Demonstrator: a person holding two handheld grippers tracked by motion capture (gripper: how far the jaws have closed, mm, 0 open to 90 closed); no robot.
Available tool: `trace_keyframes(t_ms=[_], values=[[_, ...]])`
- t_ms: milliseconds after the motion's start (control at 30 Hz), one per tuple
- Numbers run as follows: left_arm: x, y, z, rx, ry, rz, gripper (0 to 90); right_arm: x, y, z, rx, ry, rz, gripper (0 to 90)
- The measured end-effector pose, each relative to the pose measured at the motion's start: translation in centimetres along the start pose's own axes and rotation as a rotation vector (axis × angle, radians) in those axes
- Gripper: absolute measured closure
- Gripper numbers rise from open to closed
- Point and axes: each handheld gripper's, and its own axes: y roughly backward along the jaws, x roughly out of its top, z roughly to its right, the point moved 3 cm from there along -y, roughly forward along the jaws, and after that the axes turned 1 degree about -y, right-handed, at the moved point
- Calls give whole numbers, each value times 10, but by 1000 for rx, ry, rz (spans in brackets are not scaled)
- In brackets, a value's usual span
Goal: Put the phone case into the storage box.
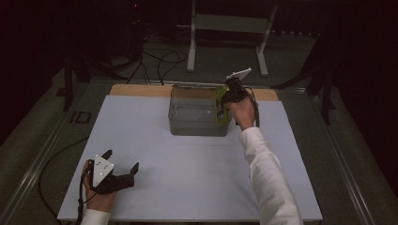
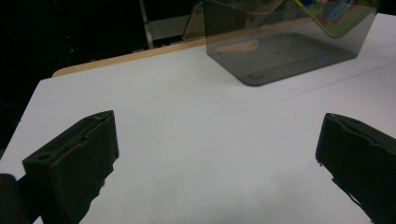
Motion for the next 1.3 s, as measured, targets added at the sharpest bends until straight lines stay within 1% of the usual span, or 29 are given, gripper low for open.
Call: trace_keyframes(t_ms=[533, 567, 633, 867, 1000, 1033, 1067, 1300], values=[[0, -1, 0, -3, -1, -1, 0, -2, -10, -1, -16, -11, -30, 774], [0, -1, 0, -4, -1, -1, 0, -2, -11, -1, -29, -7, -33, 775], [0, -1, 0, -5, -3, -2, 0, -3, -12, -1, -39, -4, -40, 775], [0, 0, 0, -3, -1, -1, 0, -3, -18, -2, -37, -12, -63, 775], [0, 0, 0, -4, 0, 1, 0, -3, -23, -1, -38, -27, -76, 774], [0, 0, 0, -4, 1, 1, 0, -3, -24, -1, -42, -36, -73, 773], [0, 0, 0, -4, 1, 1, 0, -3, -25, -1, -42, -34, -70, 772], [0, 0, 0, -4, 0, 2, 0, -2, -29, 0, -44, -63, -55, 769]])
